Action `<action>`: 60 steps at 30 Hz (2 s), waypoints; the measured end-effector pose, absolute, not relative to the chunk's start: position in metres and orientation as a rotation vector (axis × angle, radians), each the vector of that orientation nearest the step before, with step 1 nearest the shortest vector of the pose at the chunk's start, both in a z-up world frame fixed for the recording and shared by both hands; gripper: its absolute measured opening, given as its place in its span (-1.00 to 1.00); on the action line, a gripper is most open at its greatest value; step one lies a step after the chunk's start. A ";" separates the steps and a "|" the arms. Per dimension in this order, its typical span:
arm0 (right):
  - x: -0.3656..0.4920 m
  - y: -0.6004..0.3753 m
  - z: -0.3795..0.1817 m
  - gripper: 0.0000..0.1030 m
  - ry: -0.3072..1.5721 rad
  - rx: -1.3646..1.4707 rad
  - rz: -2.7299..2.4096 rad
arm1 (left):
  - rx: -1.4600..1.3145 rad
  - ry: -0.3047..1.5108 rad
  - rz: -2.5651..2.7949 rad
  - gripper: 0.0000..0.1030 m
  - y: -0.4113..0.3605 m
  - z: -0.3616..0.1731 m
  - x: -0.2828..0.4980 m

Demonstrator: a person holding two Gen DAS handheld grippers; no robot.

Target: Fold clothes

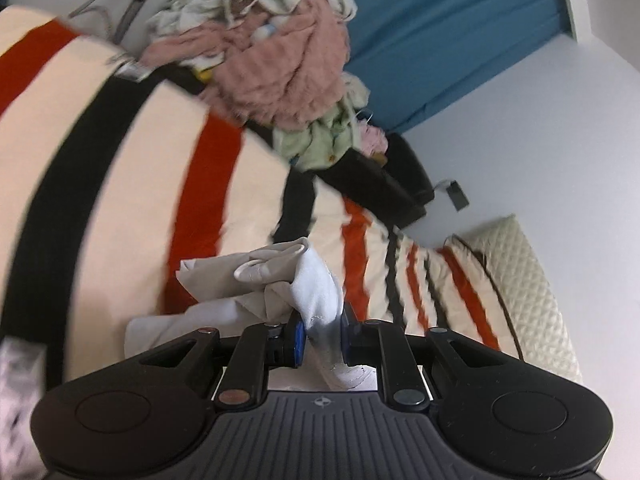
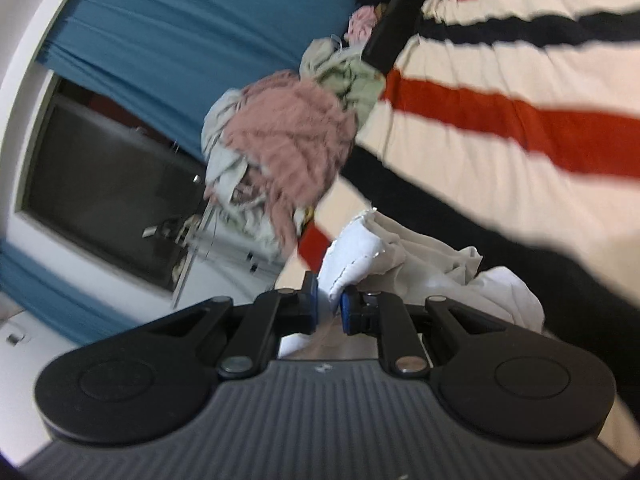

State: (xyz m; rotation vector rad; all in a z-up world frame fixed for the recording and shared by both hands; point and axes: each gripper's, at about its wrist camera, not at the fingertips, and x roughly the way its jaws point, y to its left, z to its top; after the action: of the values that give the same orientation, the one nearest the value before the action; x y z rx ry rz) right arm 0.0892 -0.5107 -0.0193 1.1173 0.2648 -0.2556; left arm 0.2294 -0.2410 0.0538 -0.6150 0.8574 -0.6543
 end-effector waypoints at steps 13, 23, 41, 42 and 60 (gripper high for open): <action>0.195 -0.576 -0.115 -0.70 0.295 0.930 -0.400 | -0.489 0.732 -0.720 -0.65 -0.337 -0.045 0.328; 0.170 -0.564 -0.185 -0.65 0.538 1.097 -0.439 | -0.263 0.798 -0.673 -0.19 -0.325 -0.119 0.304; 0.033 -0.435 0.028 0.23 0.426 0.599 -0.314 | -0.055 0.446 -0.644 0.99 -0.243 0.109 0.092; 0.022 -0.427 0.035 0.82 0.398 0.568 -0.318 | -0.042 0.434 -0.646 0.99 -0.238 0.115 0.080; -0.072 -0.339 0.037 0.86 0.187 0.323 -0.353 | 0.105 0.256 -0.587 0.99 -0.163 0.119 -0.067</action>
State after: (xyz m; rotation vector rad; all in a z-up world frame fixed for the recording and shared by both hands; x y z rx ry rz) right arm -0.0722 -0.3391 0.0370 0.3225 0.1870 -0.3527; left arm -0.0668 -0.1627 0.1186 0.1050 0.2555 -0.5870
